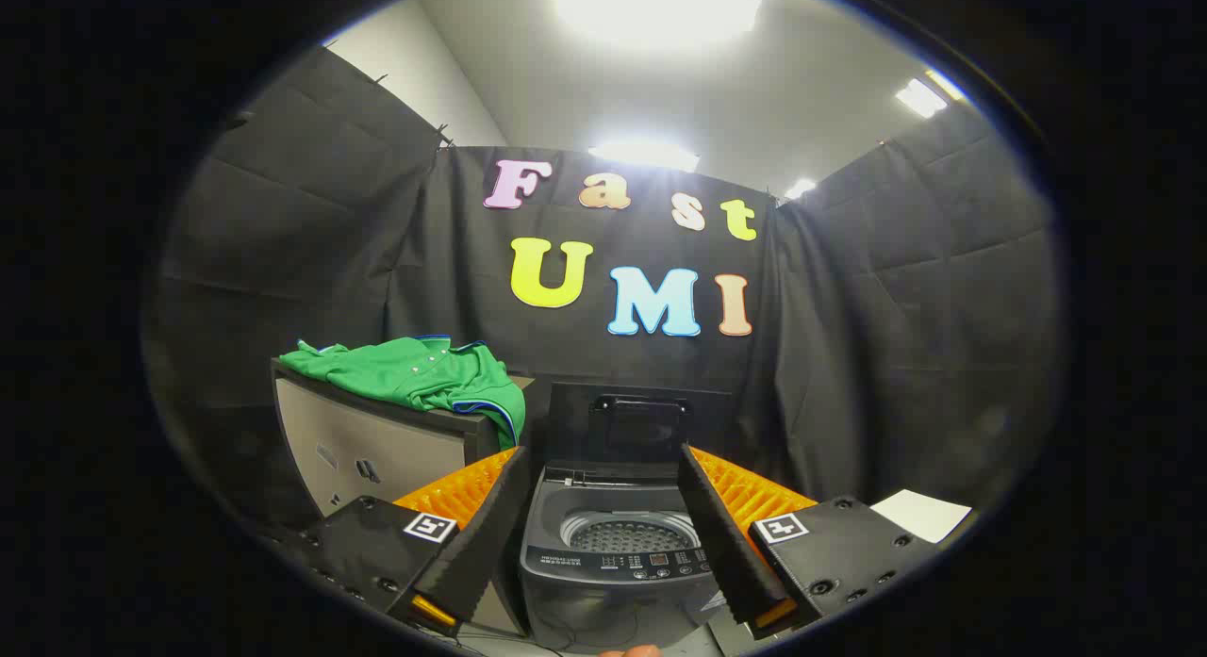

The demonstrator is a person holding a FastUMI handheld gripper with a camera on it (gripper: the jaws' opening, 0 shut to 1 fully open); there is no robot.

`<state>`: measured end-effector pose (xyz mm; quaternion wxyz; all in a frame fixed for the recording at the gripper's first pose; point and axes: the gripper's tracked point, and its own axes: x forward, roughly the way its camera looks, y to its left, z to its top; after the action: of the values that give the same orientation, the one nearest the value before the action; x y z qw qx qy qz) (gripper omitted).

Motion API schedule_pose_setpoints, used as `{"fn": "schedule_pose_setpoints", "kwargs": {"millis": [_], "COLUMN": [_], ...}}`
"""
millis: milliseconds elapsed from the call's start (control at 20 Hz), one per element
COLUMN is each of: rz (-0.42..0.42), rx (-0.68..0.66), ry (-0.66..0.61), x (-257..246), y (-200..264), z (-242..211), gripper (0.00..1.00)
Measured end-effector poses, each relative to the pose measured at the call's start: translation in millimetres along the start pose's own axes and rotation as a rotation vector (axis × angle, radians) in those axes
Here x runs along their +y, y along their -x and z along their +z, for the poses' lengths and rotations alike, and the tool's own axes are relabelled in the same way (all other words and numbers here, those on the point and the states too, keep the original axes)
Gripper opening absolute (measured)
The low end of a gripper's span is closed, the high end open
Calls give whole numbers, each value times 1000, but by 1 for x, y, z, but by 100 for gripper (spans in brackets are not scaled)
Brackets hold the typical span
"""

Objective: Put the clothes into the washing machine and then close the washing machine lid.

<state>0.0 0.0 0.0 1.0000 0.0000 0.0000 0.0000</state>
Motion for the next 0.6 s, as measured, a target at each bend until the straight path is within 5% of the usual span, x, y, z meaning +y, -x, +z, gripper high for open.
{"fn": "schedule_pose_setpoints", "kwargs": {"millis": [600], "rz": [12], "rx": [3], "ry": [7], "x": [-1], "y": [0], "z": [4], "gripper": [99]}}
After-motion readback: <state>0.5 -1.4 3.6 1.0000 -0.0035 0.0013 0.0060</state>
